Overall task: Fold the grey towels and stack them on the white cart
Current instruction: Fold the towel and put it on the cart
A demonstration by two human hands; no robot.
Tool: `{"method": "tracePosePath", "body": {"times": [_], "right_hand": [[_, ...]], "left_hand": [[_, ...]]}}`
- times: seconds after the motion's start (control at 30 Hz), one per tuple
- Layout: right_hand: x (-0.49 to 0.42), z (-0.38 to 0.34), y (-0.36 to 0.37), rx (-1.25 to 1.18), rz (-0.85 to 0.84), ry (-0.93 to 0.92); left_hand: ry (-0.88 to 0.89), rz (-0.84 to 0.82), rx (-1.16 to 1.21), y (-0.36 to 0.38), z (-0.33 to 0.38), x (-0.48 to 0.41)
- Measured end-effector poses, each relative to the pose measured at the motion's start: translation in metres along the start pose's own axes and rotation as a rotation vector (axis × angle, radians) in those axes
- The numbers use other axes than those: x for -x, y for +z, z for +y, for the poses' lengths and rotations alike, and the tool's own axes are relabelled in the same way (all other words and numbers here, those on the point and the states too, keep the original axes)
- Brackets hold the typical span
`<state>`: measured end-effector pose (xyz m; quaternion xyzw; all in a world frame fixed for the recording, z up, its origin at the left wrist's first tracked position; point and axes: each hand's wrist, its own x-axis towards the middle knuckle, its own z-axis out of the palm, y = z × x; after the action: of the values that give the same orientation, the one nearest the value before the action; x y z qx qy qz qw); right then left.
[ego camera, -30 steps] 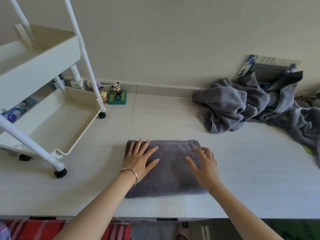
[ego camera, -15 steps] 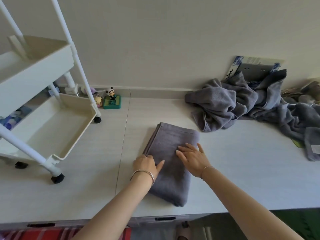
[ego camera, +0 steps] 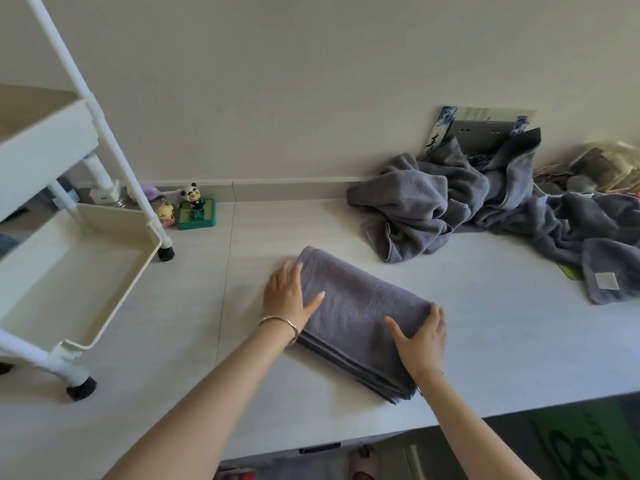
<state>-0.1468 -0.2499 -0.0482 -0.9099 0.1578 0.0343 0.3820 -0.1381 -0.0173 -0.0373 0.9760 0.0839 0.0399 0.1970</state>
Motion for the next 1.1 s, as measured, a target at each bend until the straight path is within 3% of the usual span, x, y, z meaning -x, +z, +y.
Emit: {"method": "tracePosePath", "body": {"times": [0.13, 0.3, 0.4, 0.57, 0.7, 0.9, 1.1], "right_hand": [[0.0, 0.003, -0.01, -0.402, -0.069, 0.299], [0.002, 0.006, -0.018, -0.522, -0.321, 0.564], [0.008, 0.002, -0.028, -0.641, -0.446, 0.599], [0.008, -0.032, -0.058, -0.701, -0.572, 0.492], [-0.006, -0.085, -0.085, -0.709, -0.634, 0.304], [-0.036, -0.177, -0.124, -0.668, -0.71, -0.015], [-0.056, -0.26, -0.149, -0.687, -0.97, -0.138]], "left_hand": [[-0.32, -0.23, 0.063, 0.001, -0.014, -0.028], [-0.444, -0.36, 0.088, -0.002, -0.017, -0.035], [-0.533, -0.468, 0.239, -0.018, -0.014, -0.035], [-0.652, -0.558, 0.656, -0.06, -0.011, -0.026], [-0.667, -0.393, 0.87, -0.093, -0.032, -0.038], [-0.595, -0.199, 1.069, -0.229, 0.002, -0.02], [-0.553, -0.022, 1.24, -0.313, 0.019, 0.004]]}}
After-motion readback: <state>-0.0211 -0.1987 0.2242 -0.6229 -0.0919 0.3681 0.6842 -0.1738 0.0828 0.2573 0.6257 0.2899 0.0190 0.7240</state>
